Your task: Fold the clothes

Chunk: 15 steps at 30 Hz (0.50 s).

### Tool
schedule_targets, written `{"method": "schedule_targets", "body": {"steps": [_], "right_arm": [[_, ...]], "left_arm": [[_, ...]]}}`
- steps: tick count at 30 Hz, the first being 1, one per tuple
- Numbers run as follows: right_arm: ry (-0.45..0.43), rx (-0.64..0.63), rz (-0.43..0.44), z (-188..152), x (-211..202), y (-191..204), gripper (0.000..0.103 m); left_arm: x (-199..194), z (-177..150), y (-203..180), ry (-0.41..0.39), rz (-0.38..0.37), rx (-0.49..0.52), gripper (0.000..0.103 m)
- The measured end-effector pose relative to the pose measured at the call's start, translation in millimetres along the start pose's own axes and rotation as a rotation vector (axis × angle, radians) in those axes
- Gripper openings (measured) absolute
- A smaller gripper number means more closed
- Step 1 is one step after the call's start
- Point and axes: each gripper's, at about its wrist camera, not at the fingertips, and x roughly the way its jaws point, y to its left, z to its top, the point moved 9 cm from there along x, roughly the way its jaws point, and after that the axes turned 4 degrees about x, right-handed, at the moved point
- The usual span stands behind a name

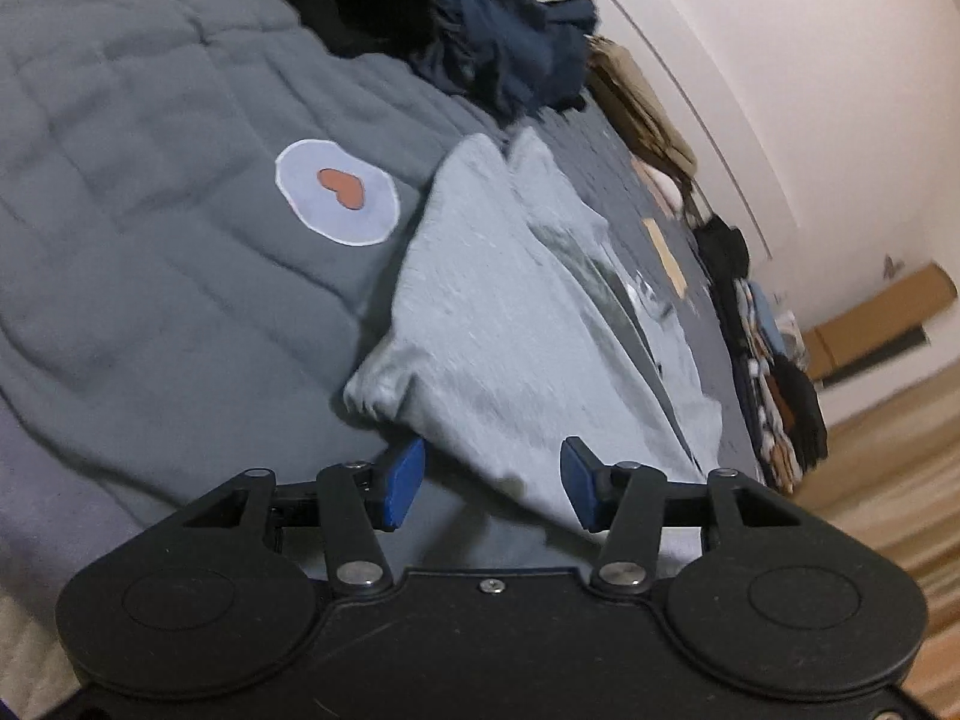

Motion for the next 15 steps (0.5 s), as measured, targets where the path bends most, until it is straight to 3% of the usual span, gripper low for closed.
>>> {"method": "schedule_targets", "body": {"steps": [10,11,12,14,15], "right_arm": [[-0.112,0.201,0.092,40.7,9.2,-33.2,0.040],[-0.123,0.210,0.103,45.2,9.2,-34.4,0.035],[-0.137,0.217,0.112,49.8,8.7,-35.5,0.018],[-0.187,0.219,0.125,59.7,2.0,-36.3,0.002],[-0.206,0.229,0.143,63.7,-2.7,-35.5,0.002]], "left_arm": [[22.9,2.0,-8.0,-0.026,0.015,-0.002,0.048],[22.7,3.3,-8.8,-0.035,0.014,-0.002,0.038],[21.4,4.7,-10.4,-0.047,0.026,0.017,0.014],[16.8,8.6,-11.9,-0.077,0.048,0.044,0.009],[14.3,10.2,-12.2,-0.092,0.045,0.043,0.006]]}}
